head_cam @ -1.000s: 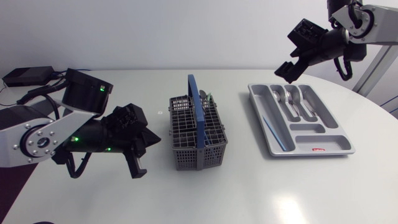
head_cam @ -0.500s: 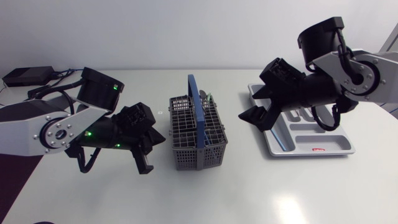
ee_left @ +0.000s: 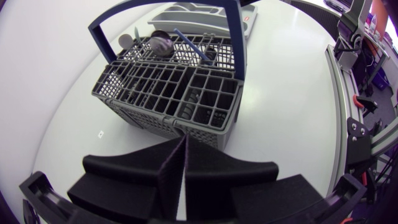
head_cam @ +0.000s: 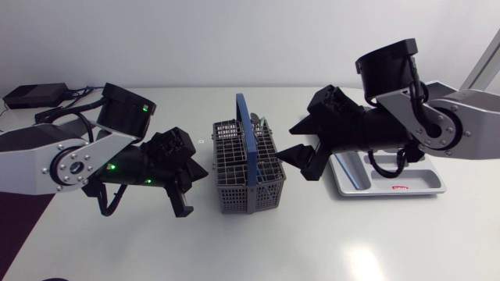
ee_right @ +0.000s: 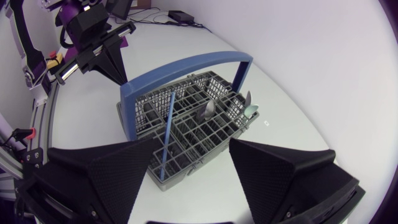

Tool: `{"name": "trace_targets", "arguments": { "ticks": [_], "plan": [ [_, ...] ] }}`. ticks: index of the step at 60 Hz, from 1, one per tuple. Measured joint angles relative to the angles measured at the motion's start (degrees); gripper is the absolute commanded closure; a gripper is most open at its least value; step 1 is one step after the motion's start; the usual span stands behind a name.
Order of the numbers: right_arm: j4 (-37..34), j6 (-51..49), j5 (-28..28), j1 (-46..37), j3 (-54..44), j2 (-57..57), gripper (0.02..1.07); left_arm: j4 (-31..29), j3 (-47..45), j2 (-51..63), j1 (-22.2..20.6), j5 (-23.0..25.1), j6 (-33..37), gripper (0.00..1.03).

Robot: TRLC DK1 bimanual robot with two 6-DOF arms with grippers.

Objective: Unload the cutlery basket into the drawer organizer.

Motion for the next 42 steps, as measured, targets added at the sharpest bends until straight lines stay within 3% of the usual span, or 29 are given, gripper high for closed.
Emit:
{"name": "trace_targets", "arguments": {
  "ticks": [17,33,42],
  "plan": [
    [4.5,1.1,-1.8,1.5,-0.5,3.3,0.37,0.0,0.2,0.0,-1.0,-1.0,-0.9,0.86],
    [7.5,1.1,-2.8,2.7,-1.2,7.5,0.40,0.0,0.2,0.0,-1.1,-1.0,-1.1,0.86],
    [8.7,1.1,-3.0,3.5,-1.2,9.0,0.54,0.0,0.2,0.0,-1.1,-1.0,-1.1,0.86]
  ]
}}
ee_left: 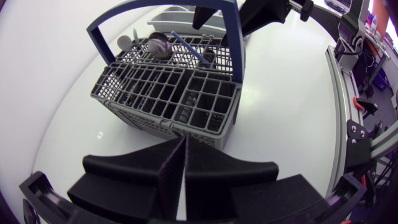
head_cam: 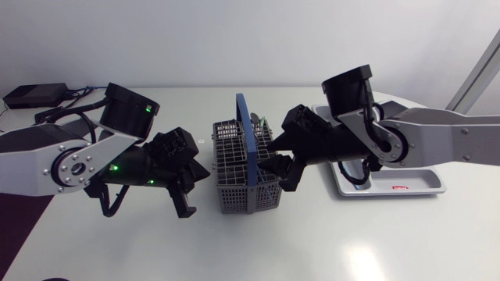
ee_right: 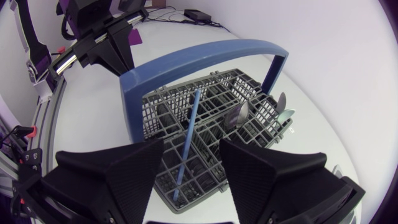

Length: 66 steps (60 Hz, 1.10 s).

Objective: Unload the cutlery basket into the drawer organizer.

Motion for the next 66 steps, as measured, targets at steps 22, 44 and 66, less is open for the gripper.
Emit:
{"name": "trace_targets", "arguments": {
  "ticks": [22,44,66],
  "plan": [
    [1.1,0.0,-0.9,0.1,0.1,3.6,0.57,0.0,0.0,0.1,0.0,0.0,0.0,0.86],
    [2.7,0.0,-1.1,0.9,0.9,5.0,0.62,0.0,0.3,1.3,0.0,-0.2,0.0,0.86],
    [4.8,0.0,-1.1,1.8,1.8,7.0,0.83,0.2,0.6,2.2,0.0,-0.2,0.0,0.86]
  ]
}}
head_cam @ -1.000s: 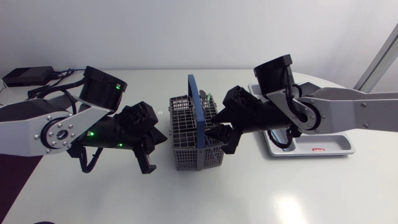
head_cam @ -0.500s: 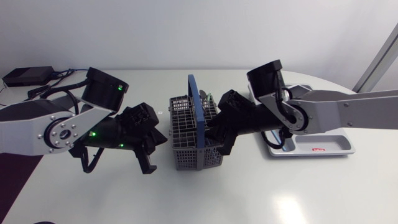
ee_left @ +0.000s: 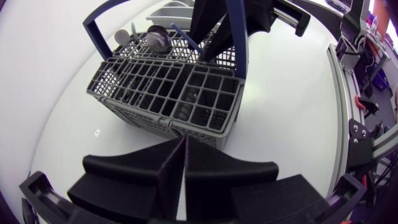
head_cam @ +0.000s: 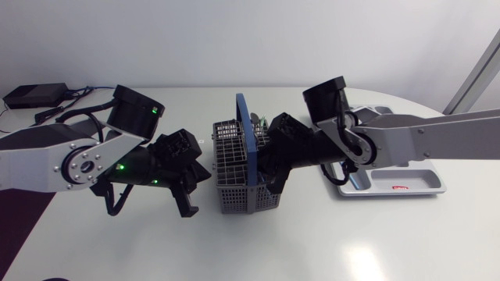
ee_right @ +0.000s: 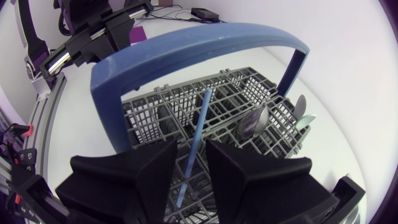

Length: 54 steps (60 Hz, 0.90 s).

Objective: Unload the cutlery basket into the drawer organizer.

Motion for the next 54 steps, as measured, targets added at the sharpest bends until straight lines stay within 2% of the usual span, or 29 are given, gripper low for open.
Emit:
{"name": "trace_targets", "arguments": {
  "ticks": [7,41,54],
  "plan": [
    [1.2,0.0,-0.2,0.3,0.0,0.6,0.98,0.0,0.0,0.3,0.0,0.0,0.0,0.86],
    [2.6,1.6,-2.4,-1.4,-0.2,-0.6,1.00,0.4,0.1,0.8,-0.4,0.0,0.0,0.86],
    [3.0,3.8,-5.2,-2.7,-0.2,-0.7,1.00,0.4,0.1,0.8,-0.7,-0.2,0.0,0.86]
  ]
}}
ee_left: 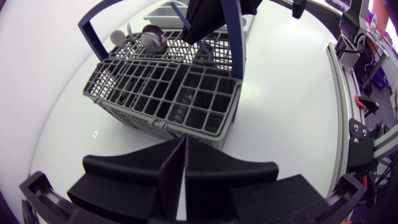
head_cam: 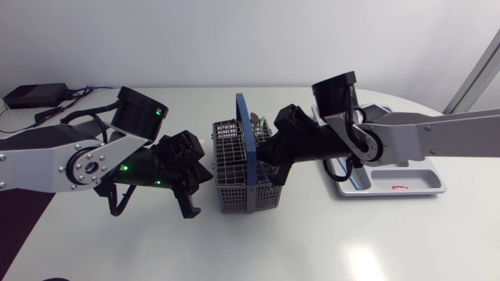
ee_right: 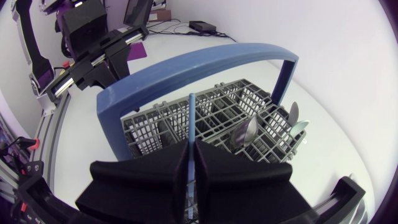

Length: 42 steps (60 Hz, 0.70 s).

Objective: Unload the cutlery basket into the drawer organizer.

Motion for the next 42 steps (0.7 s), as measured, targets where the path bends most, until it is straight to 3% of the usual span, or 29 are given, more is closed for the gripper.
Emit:
{"name": "trace_targets", "arguments": {
  "ticks": [42],
  "plan": [
    [1.2,7.2,-3.9,-2.1,-0.3,0.0,1.00,0.0,0.0,0.0,-0.2,0.0,0.0,0.86]
  ]
}}
